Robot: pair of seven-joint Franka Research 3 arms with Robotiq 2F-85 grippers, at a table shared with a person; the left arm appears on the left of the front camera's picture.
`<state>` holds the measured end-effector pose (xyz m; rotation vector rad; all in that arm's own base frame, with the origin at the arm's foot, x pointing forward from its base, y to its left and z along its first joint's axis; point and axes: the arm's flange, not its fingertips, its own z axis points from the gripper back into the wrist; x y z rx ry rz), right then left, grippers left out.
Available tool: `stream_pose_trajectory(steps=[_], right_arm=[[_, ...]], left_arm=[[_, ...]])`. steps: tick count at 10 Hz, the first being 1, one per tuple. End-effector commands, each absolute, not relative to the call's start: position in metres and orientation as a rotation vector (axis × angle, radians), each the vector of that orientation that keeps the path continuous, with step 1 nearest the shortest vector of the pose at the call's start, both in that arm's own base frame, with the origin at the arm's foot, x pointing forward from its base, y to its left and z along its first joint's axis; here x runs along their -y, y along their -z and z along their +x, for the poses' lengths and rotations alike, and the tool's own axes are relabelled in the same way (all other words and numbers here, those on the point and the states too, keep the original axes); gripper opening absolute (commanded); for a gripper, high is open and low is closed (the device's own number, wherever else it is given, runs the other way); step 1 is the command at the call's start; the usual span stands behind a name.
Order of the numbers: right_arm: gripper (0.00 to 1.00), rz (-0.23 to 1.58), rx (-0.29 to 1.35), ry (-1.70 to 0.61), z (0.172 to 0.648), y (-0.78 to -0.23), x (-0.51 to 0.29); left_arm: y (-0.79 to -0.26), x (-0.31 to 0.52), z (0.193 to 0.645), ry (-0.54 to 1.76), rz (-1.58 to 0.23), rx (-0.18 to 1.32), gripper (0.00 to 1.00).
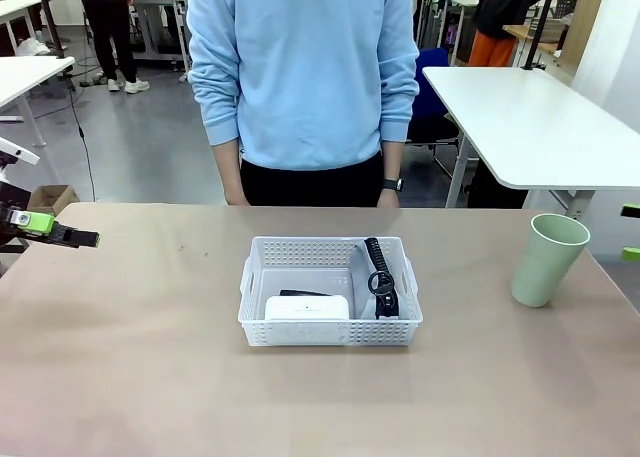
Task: Efficiently arrange items inside the basket to fit them all.
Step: Pick up the Reusable plastic cup and place it inside the Organizing basket.
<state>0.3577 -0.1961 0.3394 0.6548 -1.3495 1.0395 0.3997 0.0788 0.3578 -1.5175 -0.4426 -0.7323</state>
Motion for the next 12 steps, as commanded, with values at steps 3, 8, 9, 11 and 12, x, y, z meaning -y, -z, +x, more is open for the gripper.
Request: stream_pose_trajectory(steps=[3, 8, 9, 11, 12], right_arm=[[1.00, 0.570, 1.239, -1.015, 0.384, -0.293, 0.193], [1.00, 0.599, 1.151, -0.978, 0.397, -0.271, 0.184], [1.00, 0.601, 1.128, -0.964, 0.404, -0.266, 0.181], [1.00, 0.609, 1.092, -0.950, 0.414, -0.255, 0.176], [1.00, 0.616, 1.080, -0.935, 0.418, -0.251, 0.174]], left_arm=[[-0.359, -0.078, 0.397, 0.730, -1.515, 0.442, 1.00], [-0.359, -0.078, 0.397, 0.730, -1.515, 0.442, 1.00], [-0.359, -0.078, 0.397, 0.730, -1.515, 0.442, 1.00], [-0.359, -0.078, 0.397, 0.730, -1.515, 0.442, 1.00], [-0.359, -0.078, 0.397, 0.730, -1.515, 0.442, 1.00]])
